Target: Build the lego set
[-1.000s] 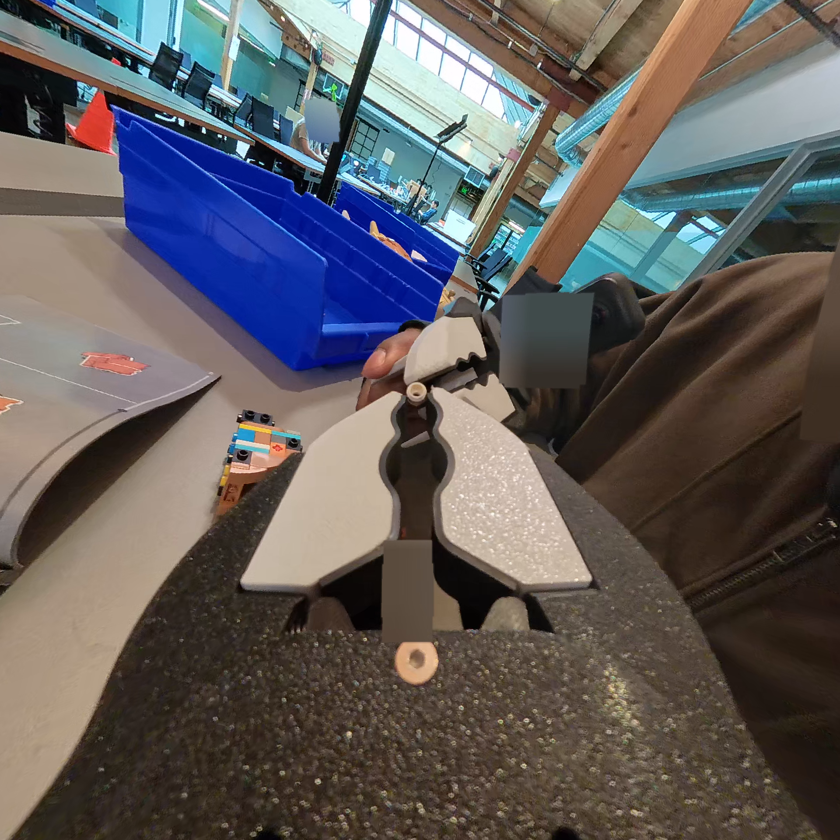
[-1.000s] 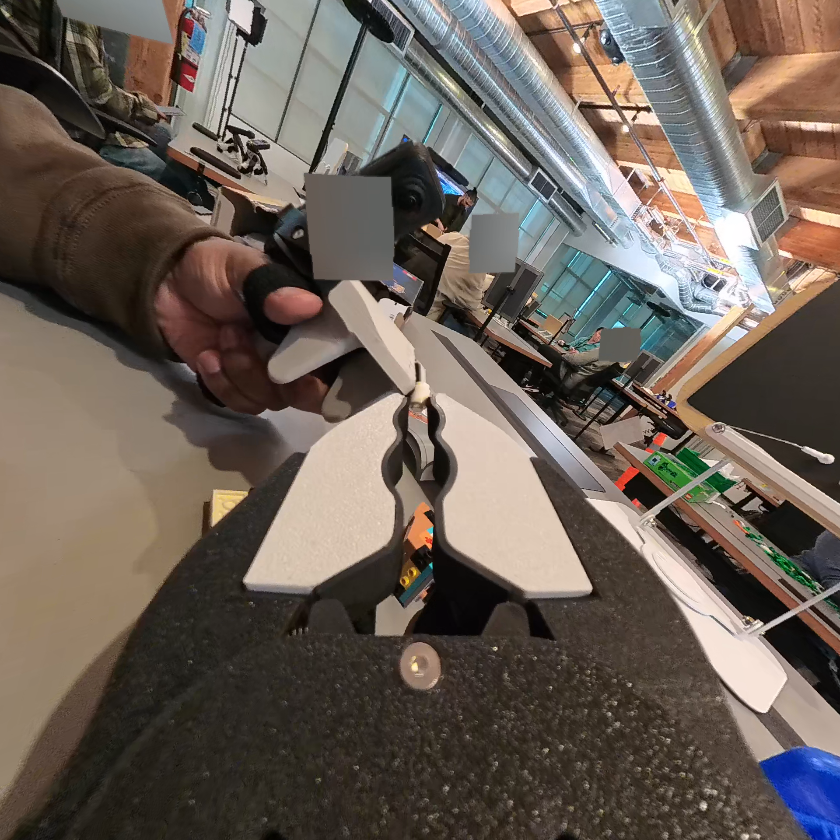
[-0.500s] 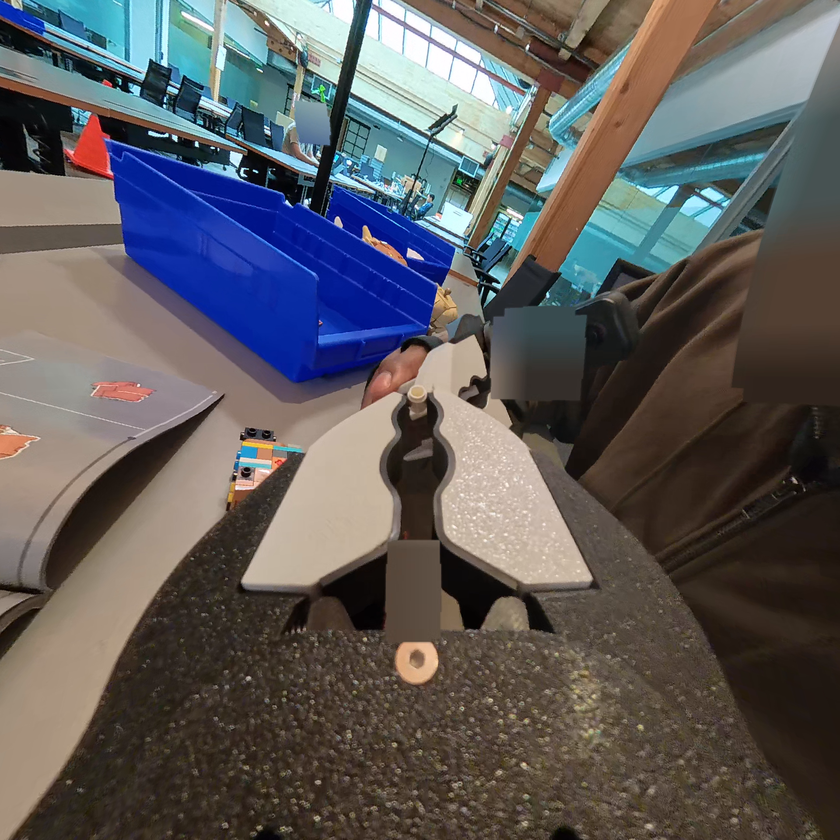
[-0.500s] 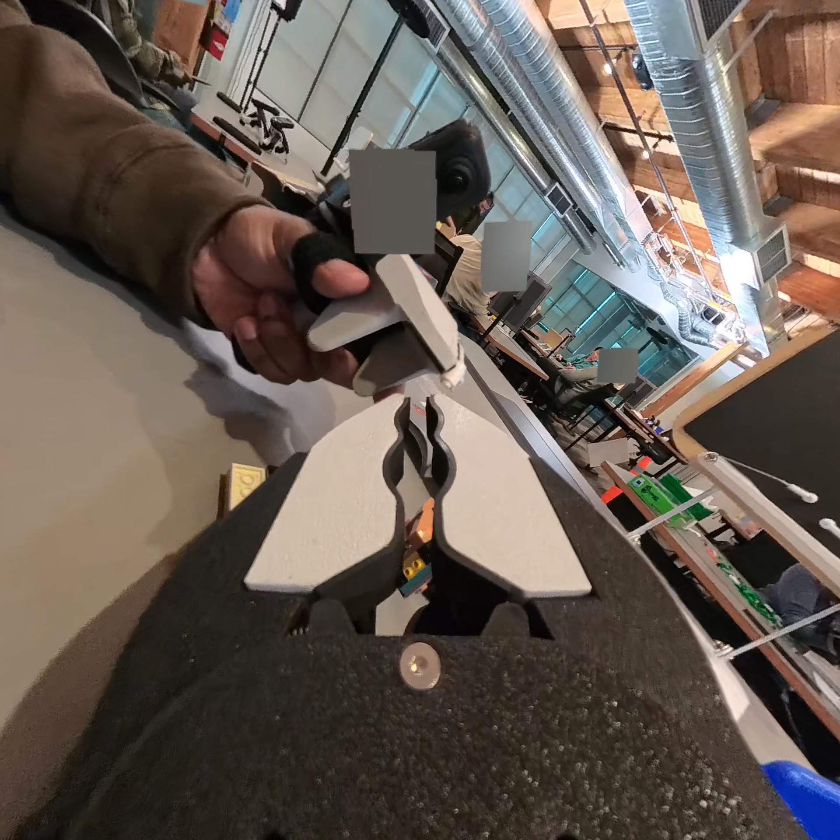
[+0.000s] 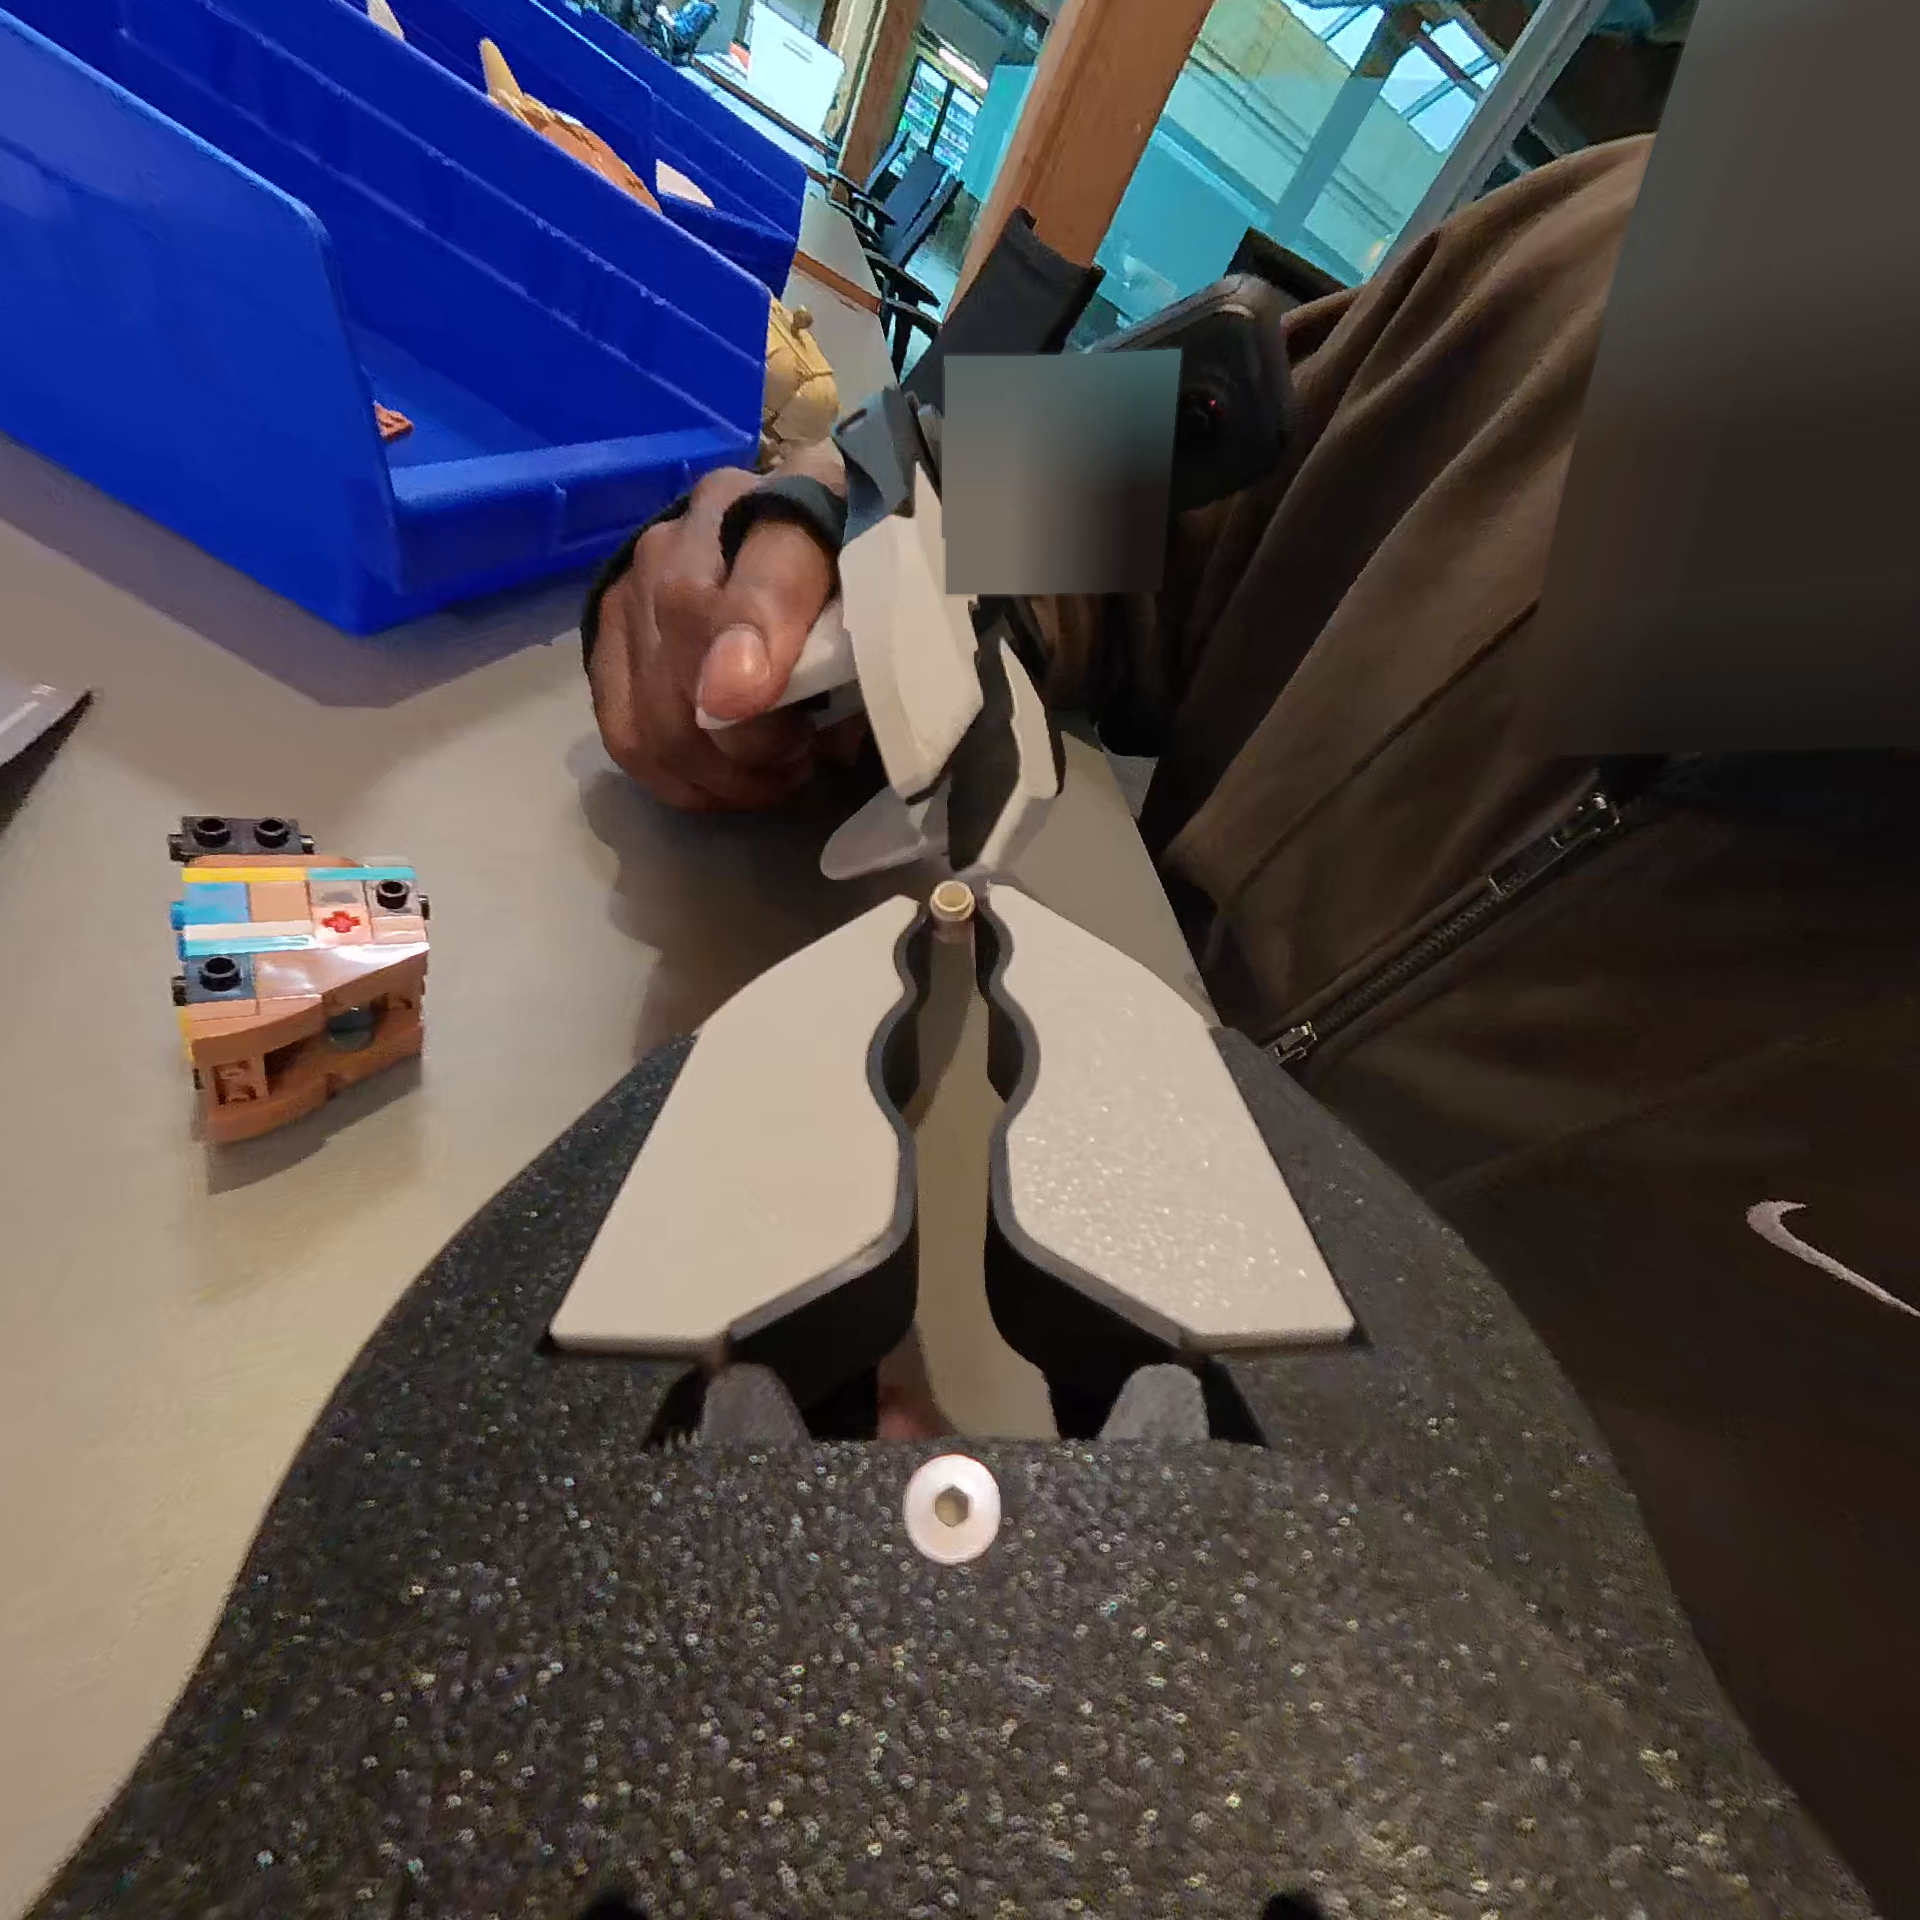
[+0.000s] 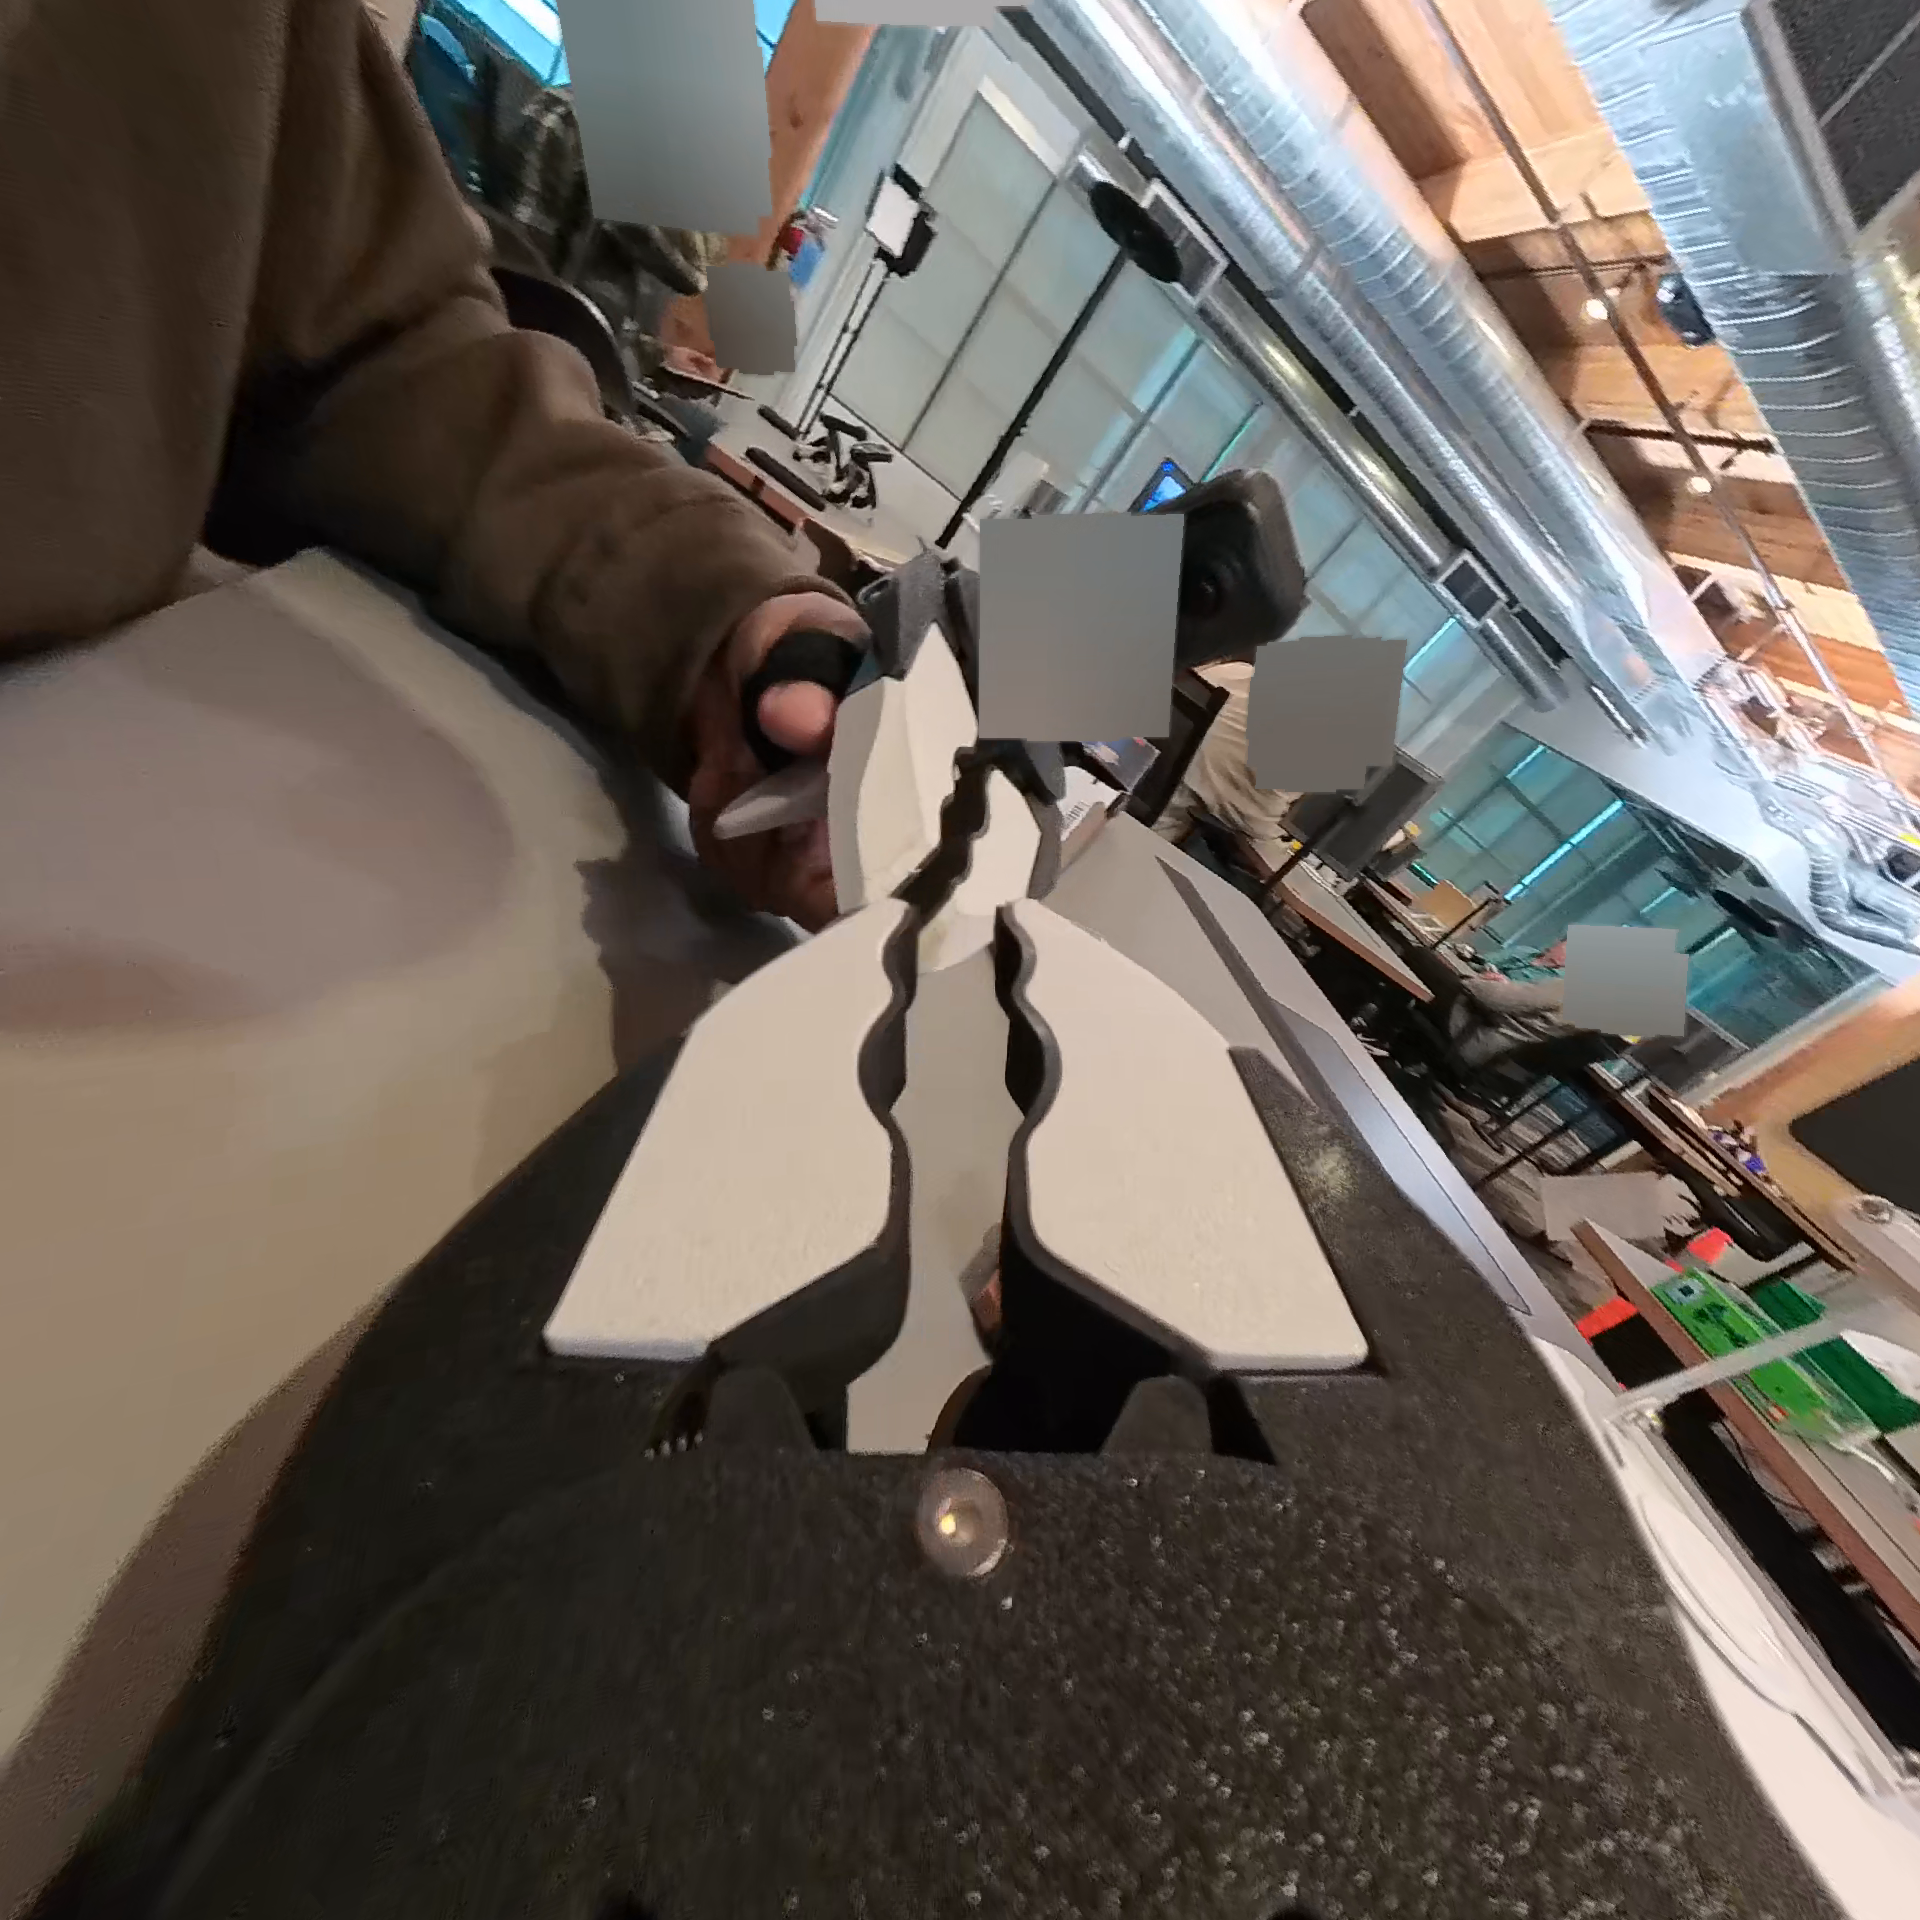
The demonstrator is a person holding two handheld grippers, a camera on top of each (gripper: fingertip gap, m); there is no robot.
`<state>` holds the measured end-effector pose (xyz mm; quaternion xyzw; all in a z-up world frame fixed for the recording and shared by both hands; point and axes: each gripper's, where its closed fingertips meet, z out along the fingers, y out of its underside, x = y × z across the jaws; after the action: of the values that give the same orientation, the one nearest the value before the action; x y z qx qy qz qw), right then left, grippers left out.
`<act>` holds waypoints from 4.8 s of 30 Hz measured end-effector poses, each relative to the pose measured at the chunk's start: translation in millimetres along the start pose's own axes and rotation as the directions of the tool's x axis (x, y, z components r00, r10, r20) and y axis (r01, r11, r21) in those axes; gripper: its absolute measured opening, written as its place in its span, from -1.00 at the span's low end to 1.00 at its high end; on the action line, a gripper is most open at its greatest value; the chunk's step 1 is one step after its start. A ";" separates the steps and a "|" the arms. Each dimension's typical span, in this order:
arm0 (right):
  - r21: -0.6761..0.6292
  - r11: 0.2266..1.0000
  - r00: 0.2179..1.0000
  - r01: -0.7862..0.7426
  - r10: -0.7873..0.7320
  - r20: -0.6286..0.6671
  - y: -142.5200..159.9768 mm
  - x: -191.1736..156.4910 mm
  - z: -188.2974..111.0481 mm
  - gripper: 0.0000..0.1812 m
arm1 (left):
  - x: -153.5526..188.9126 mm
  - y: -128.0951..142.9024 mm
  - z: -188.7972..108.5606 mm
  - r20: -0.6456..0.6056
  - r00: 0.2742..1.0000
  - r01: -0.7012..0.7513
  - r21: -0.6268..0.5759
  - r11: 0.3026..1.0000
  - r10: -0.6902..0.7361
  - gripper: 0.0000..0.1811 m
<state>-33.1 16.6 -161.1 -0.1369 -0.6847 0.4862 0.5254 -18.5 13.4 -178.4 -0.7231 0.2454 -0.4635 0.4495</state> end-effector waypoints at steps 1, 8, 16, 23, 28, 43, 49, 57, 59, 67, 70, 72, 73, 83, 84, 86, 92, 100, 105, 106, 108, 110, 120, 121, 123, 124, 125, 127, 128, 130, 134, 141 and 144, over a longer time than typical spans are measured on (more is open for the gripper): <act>0.000 1.000 1.000 0.005 -0.005 0.009 -0.1 -2.0 0.3 -0.86 | 0.5 1.2 0.0 0.000 1.000 -0.003 -0.008 1.000 0.003 -0.92; -0.006 1.000 0.999 0.022 -0.021 0.038 1.3 -7.6 1.1 -0.87 | 6.2 -0.2 -2.7 -0.017 1.000 -0.011 -0.004 1.000 0.011 -0.92; -0.019 0.997 0.995 0.072 -0.070 0.071 2.7 -17.4 3.5 -0.86 | 2.9 3.3 -1.1 -0.016 1.000 0.016 -0.009 1.000 -0.016 -0.92; -0.031 0.995 0.992 0.094 -0.091 0.082 4.7 -20.0 3.9 -0.82 | 3.7 6.9 -0.3 -0.020 1.000 0.015 -0.030 0.999 -0.016 -0.92; -0.047 0.992 0.988 0.114 -0.108 0.114 8.7 -24.1 3.0 -0.82 | 6.1 11.4 0.7 -0.028 0.999 0.016 -0.063 0.998 -0.018 -0.92; -0.075 0.985 0.965 0.153 -0.132 0.224 13.3 -37.0 1.2 -0.90 | 6.1 20.3 4.7 -0.029 0.997 0.066 -0.119 0.991 -0.070 -0.92; -0.080 0.985 0.960 0.153 -0.129 0.247 14.3 -39.3 0.3 -0.91 | 5.3 22.7 5.9 -0.021 0.997 0.074 -0.135 0.988 -0.078 -0.92; -0.089 0.984 0.958 0.157 -0.130 0.256 16.0 -39.7 0.0 -0.91 | 3.9 23.0 6.9 -0.015 0.995 0.095 -0.135 0.986 -0.098 -0.92; -0.092 0.983 0.958 0.157 -0.129 0.256 16.8 -39.3 -0.2 -0.92 | 3.1 22.8 7.1 -0.009 0.995 0.097 -0.133 0.986 -0.099 -0.92; -0.112 0.985 0.963 0.130 -0.098 0.251 20.7 -35.8 -1.3 -0.92 | -7.9 16.7 0.8 0.062 0.994 0.092 -0.098 0.991 -0.086 -0.73; -0.147 0.983 0.968 0.109 -0.071 0.242 26.1 -30.7 -3.3 -0.92 | -20.4 16.3 -9.4 0.164 0.986 0.018 -0.117 0.993 0.001 -0.55; -0.183 0.980 0.970 0.078 -0.032 0.240 32.1 -25.8 -6.0 -0.92 | -31.6 24.4 -15.0 0.253 0.962 -0.054 -0.200 0.978 0.105 -0.42; -0.201 0.978 0.970 0.057 -0.007 0.241 35.3 -23.5 -7.6 -0.92 | -36.0 29.7 -15.9 0.284 0.945 -0.090 -0.251 0.964 0.162 -0.37; -0.335 0.934 0.946 -0.123 0.213 0.246 52.8 -14.5 -12.7 -0.92 | -52.7 66.3 -3.9 0.312 0.846 -0.216 -0.538 0.814 0.431 -0.14; -0.348 0.929 0.942 -0.125 0.221 0.252 54.2 -15.6 -12.6 -0.92 | -53.2 65.9 -3.0 0.316 0.846 -0.213 -0.537 0.816 0.429 -0.15; -0.373 0.919 0.934 -0.127 0.237 0.267 56.5 -18.5 -12.1 -0.92 | -53.7 66.0 -2.2 0.321 0.854 -0.193 -0.533 0.823 0.409 -0.26; -0.475 0.870 0.903 -0.131 0.302 0.304 60.4 -29.0 -12.7 -0.92 | -55.2 65.0 2.1 0.356 0.855 -0.152 -0.523 0.839 0.377 -0.40; -0.656 0.745 0.868 -0.122 0.401 0.294 65.3 -32.5 -20.2 -0.92 | -52.9 61.9 5.1 0.413 0.873 -0.038 -0.471 0.881 0.258 -0.40; -0.703 0.701 0.854 -0.125 0.436 0.284 64.7 -34.0 -18.3 -0.92 | -49.8 61.2 6.7 0.423 0.875 -0.012 -0.468 0.884 0.236 -0.40; -0.711 0.693 0.854 -0.117 0.436 0.284 65.5 -34.8 -17.8 -0.92 | -49.9 61.5 6.3 0.428 0.872 -0.009 -0.472 0.882 0.238 -0.40; -0.728 0.678 0.852 -0.100 0.437 0.290 66.3 -36.6 -17.6 -0.92 | -49.8 61.5 5.4 0.435 0.869 -0.002 -0.475 0.880 0.236 -0.40; -0.742 0.665 0.853 -0.087 0.434 0.289 67.3 -37.2 -17.5 -0.92 | -49.8 60.9 4.3 0.443 0.866 0.006 -0.474 0.880 0.233 -0.40; -0.782 0.623 0.863 -0.035 0.414 0.291 71.0 -41.4 -14.2 -0.92 | -49.3 61.7 4.5 0.443 0.874 0.032 -0.460 0.888 0.198 -0.40; -0.784 0.619 0.863 -0.028 0.411 0.293 71.2 -42.0 -14.3 -0.92 | -49.0 61.9 5.0 0.440 0.877 0.033 -0.458 0.888 0.194 -0.40; -0.792 0.610 0.864 -0.014 0.406 0.297 72.1 -43.0 -14.6 -0.92 | -49.0 62.0 5.5 0.439 0.878 0.034 -0.457 0.889 0.192 -0.40; -0.795 0.606 0.865 -0.008 0.403 0.298 72.5 -43.3 -14.7 -0.92 | -48.8 62.0 5.8 0.438 0.878 0.034 -0.456 0.889 0.191 -0.40; -0.798 0.603 0.865 -0.003 0.402 0.300 72.5 -43.7 -14.8 -0.92 | -48.4 61.8 6.2 0.437 0.880 0.034 -0.454 0.891 0.189 -0.40; -0.801 0.598 0.864 0.005 0.401 0.304 72.5 -44.3 -14.8 -0.92 | -47.9 60.7 6.7 0.434 0.882 0.035 -0.445 0.895 0.182 -0.40; -0.802 0.597 0.864 0.007 0.400 0.306 72.7 -44.5 -14.7 -0.92 | -47.9 60.3 6.6 0.434 0.883 0.037 -0.441 0.897 0.177 -0.40; -0.803 0.596 0.864 0.005 0.402 0.304 73.4 -44.7 -14.5 -0.92 | -47.9 59.8 6.7 0.431 0.888 0.045 -0.427 0.903 0.159 -0.40; -0.802 0.598 0.862 -0.006 0.409 0.298 74.7 -45.4 -14.2 -0.92 | -48.4 59.0 6.8 0.427 0.895 0.060 -0.405 0.913 0.131 -0.40; -0.794 0.608 0.862 -0.023 0.414 0.292 75.9 -46.2 -12.9 -0.92 | -48.5 56.8 6.3 0.422 0.900 0.069 -0.378 0.923 0.106 -0.40; -0.790 0.612 0.864 -0.029 0.413 0.288 76.1 -45.4 -12.7 -0.91 | -48.5 55.5 6.1 0.419 0.903 0.071 -0.363 0.929 0.095 -0.40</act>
<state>-28.2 28.8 -249.7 -0.3171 -0.9017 0.2315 0.1809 -31.5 27.0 -249.9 -0.8770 0.2278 -0.2357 0.3513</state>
